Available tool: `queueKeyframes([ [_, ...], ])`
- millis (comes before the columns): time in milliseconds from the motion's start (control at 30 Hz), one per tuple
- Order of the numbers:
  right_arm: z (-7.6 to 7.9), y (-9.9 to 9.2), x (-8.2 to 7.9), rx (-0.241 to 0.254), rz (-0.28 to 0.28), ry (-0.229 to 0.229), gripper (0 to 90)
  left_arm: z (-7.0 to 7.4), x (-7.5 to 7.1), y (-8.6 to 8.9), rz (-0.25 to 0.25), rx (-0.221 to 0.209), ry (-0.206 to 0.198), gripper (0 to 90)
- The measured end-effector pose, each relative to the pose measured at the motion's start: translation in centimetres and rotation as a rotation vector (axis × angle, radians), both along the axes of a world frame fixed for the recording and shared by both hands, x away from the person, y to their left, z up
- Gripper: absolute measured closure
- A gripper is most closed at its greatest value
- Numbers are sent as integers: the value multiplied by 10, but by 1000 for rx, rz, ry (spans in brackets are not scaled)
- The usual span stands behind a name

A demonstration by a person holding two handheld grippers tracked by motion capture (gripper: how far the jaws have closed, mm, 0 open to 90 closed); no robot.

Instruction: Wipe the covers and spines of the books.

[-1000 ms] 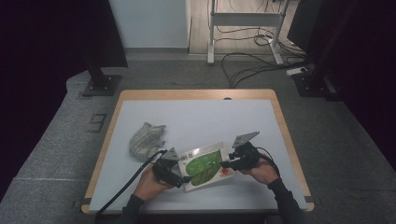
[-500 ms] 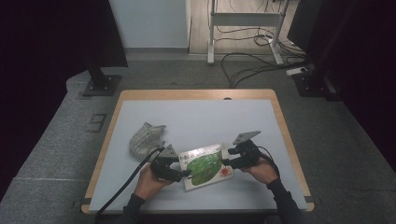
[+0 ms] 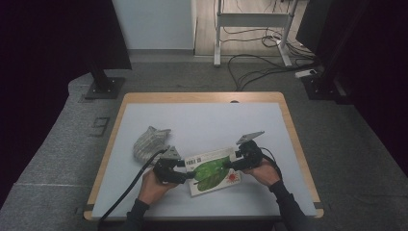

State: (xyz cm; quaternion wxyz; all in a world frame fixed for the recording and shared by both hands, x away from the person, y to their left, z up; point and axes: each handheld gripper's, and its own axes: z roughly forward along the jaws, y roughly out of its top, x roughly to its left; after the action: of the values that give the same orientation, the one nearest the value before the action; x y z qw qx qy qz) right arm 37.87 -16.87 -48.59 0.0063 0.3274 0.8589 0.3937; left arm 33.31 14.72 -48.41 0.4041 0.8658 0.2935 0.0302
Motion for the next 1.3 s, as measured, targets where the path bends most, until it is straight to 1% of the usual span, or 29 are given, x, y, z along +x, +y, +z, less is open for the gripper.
queueKeyframes([
  [67,2,-2,-1,11,-10,1,412,3,0,1,6,-8,-4,433],
  [200,8,-5,-2,24,-26,-27,465,11,0,3,19,-19,-26,496],
  [400,19,-2,-5,24,-36,-84,505,23,2,4,29,-1,-47,567],
  [533,24,-1,-6,30,-40,-109,526,29,5,6,40,0,-60,609],
  [600,25,-1,-6,36,-44,-119,540,32,6,7,46,4,-74,626],
  [733,28,1,-5,37,-53,-144,548,37,8,8,56,4,-102,639],
  [833,28,4,-3,34,-55,-162,547,39,9,9,64,14,-124,641],
  [933,28,7,-1,31,-61,-178,545,40,12,11,70,26,-135,640],
  [1067,28,11,2,27,-63,-201,544,39,15,13,73,39,-143,636],
  [1133,27,12,2,29,-63,-208,543,38,16,13,73,41,-138,633],
  [1233,26,13,2,30,-60,-215,541,38,15,13,69,43,-138,631],
  [1300,26,12,1,32,-56,-211,539,38,14,13,62,52,-138,629],
])
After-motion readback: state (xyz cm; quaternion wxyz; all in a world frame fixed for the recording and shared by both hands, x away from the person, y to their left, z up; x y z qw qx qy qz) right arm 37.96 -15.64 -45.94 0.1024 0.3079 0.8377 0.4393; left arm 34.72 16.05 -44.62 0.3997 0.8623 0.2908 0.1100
